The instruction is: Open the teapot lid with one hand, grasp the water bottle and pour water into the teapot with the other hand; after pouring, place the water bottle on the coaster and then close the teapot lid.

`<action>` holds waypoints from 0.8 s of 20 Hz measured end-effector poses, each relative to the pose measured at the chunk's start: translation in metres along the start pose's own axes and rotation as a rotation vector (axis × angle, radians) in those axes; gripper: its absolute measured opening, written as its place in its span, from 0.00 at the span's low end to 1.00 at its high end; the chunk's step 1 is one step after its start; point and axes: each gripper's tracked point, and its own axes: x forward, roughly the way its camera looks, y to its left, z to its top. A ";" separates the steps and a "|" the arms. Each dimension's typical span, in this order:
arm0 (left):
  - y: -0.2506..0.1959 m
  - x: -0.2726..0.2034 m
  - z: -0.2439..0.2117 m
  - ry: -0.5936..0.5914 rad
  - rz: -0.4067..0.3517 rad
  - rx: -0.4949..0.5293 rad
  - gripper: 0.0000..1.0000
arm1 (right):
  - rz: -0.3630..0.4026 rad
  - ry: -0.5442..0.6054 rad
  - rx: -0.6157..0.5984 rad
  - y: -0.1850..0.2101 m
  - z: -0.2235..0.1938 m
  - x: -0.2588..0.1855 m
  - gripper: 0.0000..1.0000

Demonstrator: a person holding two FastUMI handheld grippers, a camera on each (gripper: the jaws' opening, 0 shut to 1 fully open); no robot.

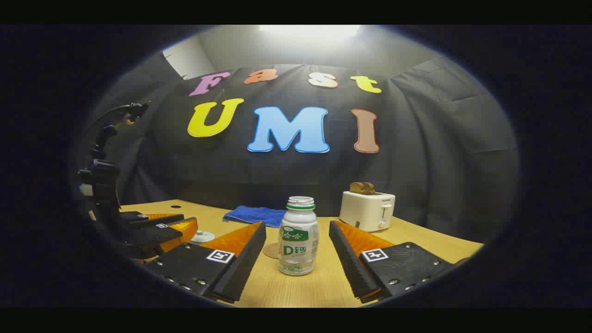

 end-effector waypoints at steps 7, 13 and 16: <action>0.003 0.006 -0.003 0.017 -0.010 -0.037 1.00 | 0.007 0.021 0.010 0.000 -0.008 0.002 0.85; 0.008 0.010 -0.019 0.060 0.006 -0.056 1.00 | 0.011 0.041 0.015 0.002 -0.014 0.004 0.85; 0.006 0.012 -0.020 0.066 0.000 -0.040 0.00 | 0.011 0.047 0.008 0.002 -0.015 0.005 0.85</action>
